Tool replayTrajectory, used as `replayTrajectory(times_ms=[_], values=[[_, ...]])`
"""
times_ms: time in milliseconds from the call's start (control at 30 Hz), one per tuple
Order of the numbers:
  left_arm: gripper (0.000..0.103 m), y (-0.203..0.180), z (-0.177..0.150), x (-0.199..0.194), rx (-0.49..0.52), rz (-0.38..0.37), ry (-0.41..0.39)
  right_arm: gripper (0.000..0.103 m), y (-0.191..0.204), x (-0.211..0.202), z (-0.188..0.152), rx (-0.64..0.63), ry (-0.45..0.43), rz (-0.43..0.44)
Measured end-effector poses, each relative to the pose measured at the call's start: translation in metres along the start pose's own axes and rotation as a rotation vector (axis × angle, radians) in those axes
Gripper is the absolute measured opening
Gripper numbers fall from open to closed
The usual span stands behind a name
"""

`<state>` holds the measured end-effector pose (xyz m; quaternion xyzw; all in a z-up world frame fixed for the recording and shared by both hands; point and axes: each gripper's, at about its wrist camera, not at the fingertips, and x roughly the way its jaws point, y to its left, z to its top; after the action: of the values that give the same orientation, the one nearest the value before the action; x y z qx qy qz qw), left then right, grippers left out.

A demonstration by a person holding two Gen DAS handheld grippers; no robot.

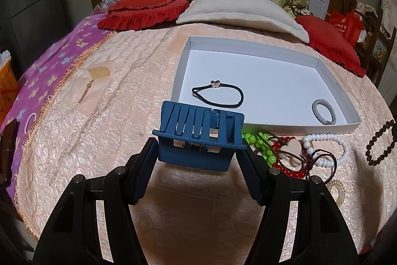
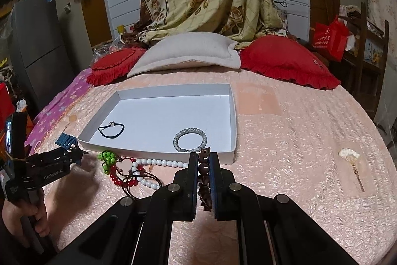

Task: Organize jewelry
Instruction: 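Lift the blue stand with left gripper while right gripper lifts brown bead bracelet, then carry the blue stand with left gripper while right gripper carries brown bracelet over the tray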

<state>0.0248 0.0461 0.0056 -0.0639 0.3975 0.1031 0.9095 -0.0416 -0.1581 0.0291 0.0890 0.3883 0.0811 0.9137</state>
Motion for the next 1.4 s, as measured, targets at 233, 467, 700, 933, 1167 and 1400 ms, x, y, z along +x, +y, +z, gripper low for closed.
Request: replayTrajectory(times_ms=[233, 467, 700, 933, 1167, 1400], values=[[0.064, -0.001, 0.011, -0.008, 0.005, -0.001, -0.025, 0.008, -0.001, 0.006, 0.021, -0.006, 0.002, 0.007], [0.064, 0.004, 0.061, -0.010, 0.019, -0.051, -0.079, 0.008, -0.004, 0.021, 0.049, 0.008, 0.000, 0.043], [0.064, -0.012, 0.107, 0.051, 0.008, -0.142, 0.005, 0.008, -0.010, 0.054, 0.087, 0.063, 0.004, 0.110], [0.064, -0.032, 0.116, 0.107, 0.025, -0.097, 0.049, 0.008, -0.010, 0.118, 0.100, 0.083, 0.087, 0.115], [0.064, -0.025, 0.112, 0.130, -0.012, -0.080, 0.093, 0.008, -0.001, 0.162, 0.108, 0.166, 0.103, 0.216], [0.064, -0.028, 0.111, 0.132, 0.002, -0.062, 0.093, 0.008, -0.025, 0.198, 0.091, 0.272, 0.204, 0.129]])
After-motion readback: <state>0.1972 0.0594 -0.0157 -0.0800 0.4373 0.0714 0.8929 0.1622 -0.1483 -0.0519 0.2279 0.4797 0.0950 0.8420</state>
